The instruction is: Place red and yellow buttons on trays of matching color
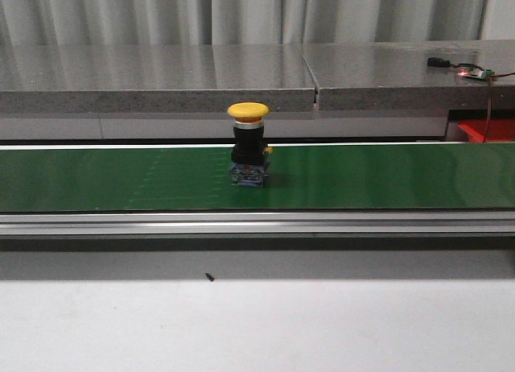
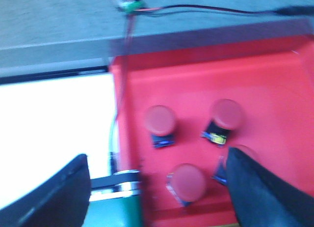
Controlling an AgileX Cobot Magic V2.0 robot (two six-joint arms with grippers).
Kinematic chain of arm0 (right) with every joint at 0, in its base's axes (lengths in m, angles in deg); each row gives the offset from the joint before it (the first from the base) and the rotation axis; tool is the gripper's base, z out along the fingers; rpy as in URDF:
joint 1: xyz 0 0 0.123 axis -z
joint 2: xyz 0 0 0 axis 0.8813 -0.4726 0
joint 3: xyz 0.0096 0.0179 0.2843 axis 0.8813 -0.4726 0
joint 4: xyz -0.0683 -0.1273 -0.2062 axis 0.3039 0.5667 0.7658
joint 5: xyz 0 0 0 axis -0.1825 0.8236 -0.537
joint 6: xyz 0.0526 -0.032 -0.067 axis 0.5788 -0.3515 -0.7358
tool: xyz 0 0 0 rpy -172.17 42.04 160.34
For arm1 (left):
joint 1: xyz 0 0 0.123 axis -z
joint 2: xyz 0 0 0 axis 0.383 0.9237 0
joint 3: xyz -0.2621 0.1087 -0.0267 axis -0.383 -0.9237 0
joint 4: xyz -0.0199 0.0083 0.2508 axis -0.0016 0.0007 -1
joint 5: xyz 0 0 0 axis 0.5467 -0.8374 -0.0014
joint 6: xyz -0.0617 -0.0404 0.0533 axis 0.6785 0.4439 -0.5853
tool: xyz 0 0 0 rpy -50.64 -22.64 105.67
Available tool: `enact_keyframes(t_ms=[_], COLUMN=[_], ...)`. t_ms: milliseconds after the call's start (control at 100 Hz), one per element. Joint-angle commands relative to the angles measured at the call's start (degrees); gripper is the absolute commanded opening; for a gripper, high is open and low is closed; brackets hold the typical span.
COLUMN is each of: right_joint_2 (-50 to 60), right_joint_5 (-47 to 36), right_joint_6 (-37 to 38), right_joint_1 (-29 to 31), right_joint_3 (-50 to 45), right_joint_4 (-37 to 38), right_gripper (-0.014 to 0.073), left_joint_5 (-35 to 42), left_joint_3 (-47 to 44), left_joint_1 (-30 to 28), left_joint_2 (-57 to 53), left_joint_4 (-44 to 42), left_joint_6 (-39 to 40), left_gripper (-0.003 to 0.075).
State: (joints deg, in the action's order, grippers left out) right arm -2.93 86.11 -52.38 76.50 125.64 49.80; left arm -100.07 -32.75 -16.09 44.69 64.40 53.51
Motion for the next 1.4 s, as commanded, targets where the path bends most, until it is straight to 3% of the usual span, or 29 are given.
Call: enact_keyframes(t_ms=[0, 200, 510, 670, 1030, 1390], right_joint_2=[3.49, 4.42, 4.42, 4.42, 4.42, 1.86], right_joint_5=[-1.39, 1.6, 4.79, 4.79, 5.21, 6.97], right_joint_6=[-2.41, -6.33, -8.38, -16.81, -37.06, -49.95], right_joint_1=[-3.52, -11.74, -19.21, -23.84, -26.6, -26.6], right_joint_3=[1.16, -0.03, -5.5, -9.24, -13.19, -13.19], right_joint_4=[-0.08, -0.01, -0.06, -1.23, -20.49, -35.8], right_gripper=[0.057, 0.057, 0.057, 0.057, 0.057, 0.057], left_joint_5=[3.46, 3.46, 3.46, 3.46, 3.46, 3.46], left_joint_3=[1.39, 1.39, 1.39, 1.39, 1.39, 1.39], left_joint_1=[0.37, 0.37, 0.37, 0.37, 0.37, 0.37], left_joint_2=[0.09, 0.09, 0.09, 0.09, 0.09, 0.09], left_joint_4=[1.03, 1.03, 1.03, 1.03, 1.03, 1.03], left_joint_6=[0.47, 0.47, 0.47, 0.47, 0.47, 0.47], left_gripper=[-0.0019, -0.0019, -0.0019, -0.0019, -0.0019, -0.0019])
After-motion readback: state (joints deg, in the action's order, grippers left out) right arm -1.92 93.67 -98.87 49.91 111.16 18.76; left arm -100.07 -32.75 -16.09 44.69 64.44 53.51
